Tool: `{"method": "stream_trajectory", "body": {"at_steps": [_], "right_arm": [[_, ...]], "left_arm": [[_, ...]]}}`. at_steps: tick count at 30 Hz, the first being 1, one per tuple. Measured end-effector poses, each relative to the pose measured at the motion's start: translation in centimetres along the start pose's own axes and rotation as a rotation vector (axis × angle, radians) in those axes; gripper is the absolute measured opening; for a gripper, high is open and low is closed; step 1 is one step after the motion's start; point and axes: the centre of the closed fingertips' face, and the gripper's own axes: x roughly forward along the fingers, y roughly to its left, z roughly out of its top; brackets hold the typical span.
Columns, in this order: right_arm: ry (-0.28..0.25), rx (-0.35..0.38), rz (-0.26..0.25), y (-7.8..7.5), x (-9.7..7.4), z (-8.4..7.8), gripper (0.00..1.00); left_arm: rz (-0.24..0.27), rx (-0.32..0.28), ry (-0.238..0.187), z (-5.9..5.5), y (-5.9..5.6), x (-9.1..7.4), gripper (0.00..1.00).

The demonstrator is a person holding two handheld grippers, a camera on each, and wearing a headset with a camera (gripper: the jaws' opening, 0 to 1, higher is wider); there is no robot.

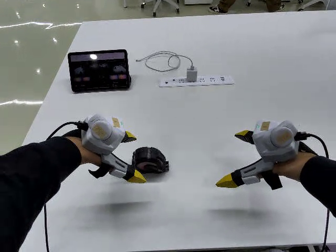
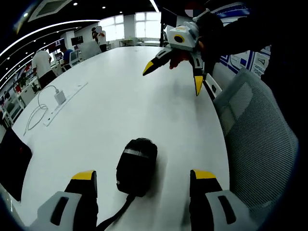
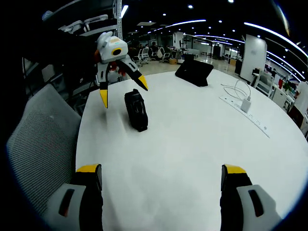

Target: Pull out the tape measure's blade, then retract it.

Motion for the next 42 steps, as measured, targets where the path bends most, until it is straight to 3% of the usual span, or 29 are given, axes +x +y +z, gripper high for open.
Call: {"method": "stream_trajectory", "body": {"at_steps": [3, 6, 10, 19, 22, 30, 32, 33, 38, 42], "right_arm": [[0.002, -0.034, 0.017, 0.3, 0.5, 1.2, 1.0], [0.0, -0.068, 0.038, 0.6, 1.1, 1.9, 0.98], [-0.015, -0.102, 0.098, 1.4, 2.4, 2.5, 0.97], [0.017, -0.169, 0.16, 2.2, 5.1, 3.1, 0.86], [0.013, -0.181, 0.169, 2.5, 5.9, 3.6, 0.83], [0.023, -0.22, 0.206, 3.3, 8.3, 4.4, 0.72], [0.024, -0.215, 0.207, 3.3, 8.9, 4.6, 0.68], [0.015, -0.18, 0.217, 3.4, 9.4, 4.9, 0.64], [0.024, -0.182, 0.21, 3.2, 11.0, 5.4, 0.53], [0.064, -0.241, 0.224, 3.7, 11.8, 4.7, 0.5]], "left_arm": [[-0.018, 0.045, 0.043, -0.3, -0.2, 0.6, 0.71], [-0.032, 0.057, 0.053, 0.0, -0.1, 1.0, 0.66], [-0.025, 0.092, 0.075, 0.1, 0.8, 1.5, 0.48], [-0.053, 0.129, 0.113, 0.3, 1.2, 2.0, 0.46], [-0.049, 0.17, 0.149, 0.1, 1.2, 2.4, 0.32], [-0.044, 0.231, 0.202, -0.3, 1.3, 3.0, 0.31], [-0.04, 0.218, 0.2, -0.3, 1.3, 2.9, 0.31], [-0.043, 0.216, 0.199, -0.3, 1.3, 2.9, 0.31], [-0.042, 0.201, 0.208, -0.4, 1.3, 2.9, 0.31], [-0.048, 0.197, 0.222, -0.4, 1.3, 2.9, 0.31]]}}
